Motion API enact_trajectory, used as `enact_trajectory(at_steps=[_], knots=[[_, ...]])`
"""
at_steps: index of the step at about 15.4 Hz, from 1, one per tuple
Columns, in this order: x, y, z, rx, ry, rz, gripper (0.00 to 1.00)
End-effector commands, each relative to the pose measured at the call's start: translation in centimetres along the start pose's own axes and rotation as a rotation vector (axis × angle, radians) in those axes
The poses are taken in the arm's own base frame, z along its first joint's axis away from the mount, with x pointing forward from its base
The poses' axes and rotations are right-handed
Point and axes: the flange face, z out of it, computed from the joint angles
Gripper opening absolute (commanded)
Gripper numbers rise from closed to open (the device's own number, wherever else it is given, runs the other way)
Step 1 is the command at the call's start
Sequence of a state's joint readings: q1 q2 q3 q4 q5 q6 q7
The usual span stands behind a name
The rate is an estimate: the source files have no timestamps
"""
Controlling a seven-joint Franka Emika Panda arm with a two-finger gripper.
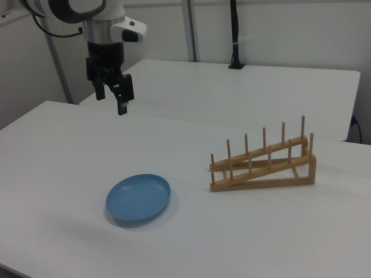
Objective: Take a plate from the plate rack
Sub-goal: 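Open the gripper and raise it away from the plate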
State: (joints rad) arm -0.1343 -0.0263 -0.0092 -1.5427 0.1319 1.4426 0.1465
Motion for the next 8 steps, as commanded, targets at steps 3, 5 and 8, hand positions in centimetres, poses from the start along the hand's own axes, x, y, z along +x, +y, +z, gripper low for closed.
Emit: enact_trajectory(at_steps=[3, 5, 8], knots=[[2.3, -1.3, 0.1, -0.067, 0.199, -0.053, 1.00], [2.8, -1.1, 0.3, -0.093, 0.220, -0.056, 1.00], [2.7, -1.3, 0.4, -0.118, 0.216, -0.087, 1.00]])
